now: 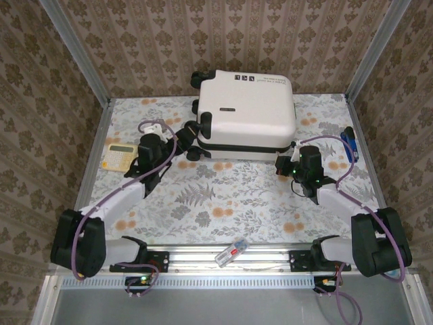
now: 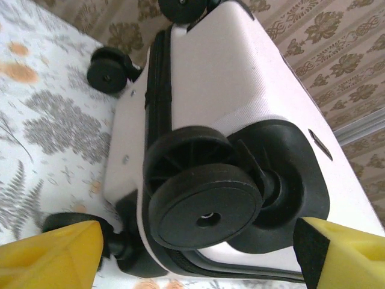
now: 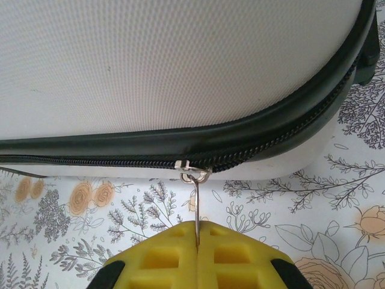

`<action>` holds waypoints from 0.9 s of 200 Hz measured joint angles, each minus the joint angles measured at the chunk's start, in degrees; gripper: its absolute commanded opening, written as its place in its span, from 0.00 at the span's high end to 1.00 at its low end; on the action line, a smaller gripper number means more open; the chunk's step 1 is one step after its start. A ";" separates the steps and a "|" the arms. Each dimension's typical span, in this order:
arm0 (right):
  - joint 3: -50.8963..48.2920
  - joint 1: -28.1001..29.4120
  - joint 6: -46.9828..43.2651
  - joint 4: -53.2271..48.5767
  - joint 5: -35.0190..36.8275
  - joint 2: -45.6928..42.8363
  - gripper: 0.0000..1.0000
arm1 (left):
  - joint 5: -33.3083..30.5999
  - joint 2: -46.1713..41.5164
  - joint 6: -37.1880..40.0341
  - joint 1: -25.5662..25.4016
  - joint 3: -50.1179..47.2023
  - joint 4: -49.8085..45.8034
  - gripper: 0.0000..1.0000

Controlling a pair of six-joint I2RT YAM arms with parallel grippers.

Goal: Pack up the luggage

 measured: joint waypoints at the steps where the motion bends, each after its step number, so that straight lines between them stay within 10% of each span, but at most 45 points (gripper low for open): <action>1: 0.00 0.00 0.02 0.02 0.00 0.02 1.00 | 0.09 0.26 -0.33 0.00 0.09 0.13 0.15; 93: 0.00 0.15 0.00 0.24 0.24 0.11 1.00 | 8.92 21.11 -20.55 0.44 7.34 19.80 0.12; 180: 0.00 0.15 -0.04 0.44 0.50 0.13 1.00 | 8.94 21.79 -23.87 0.76 7.50 22.01 0.47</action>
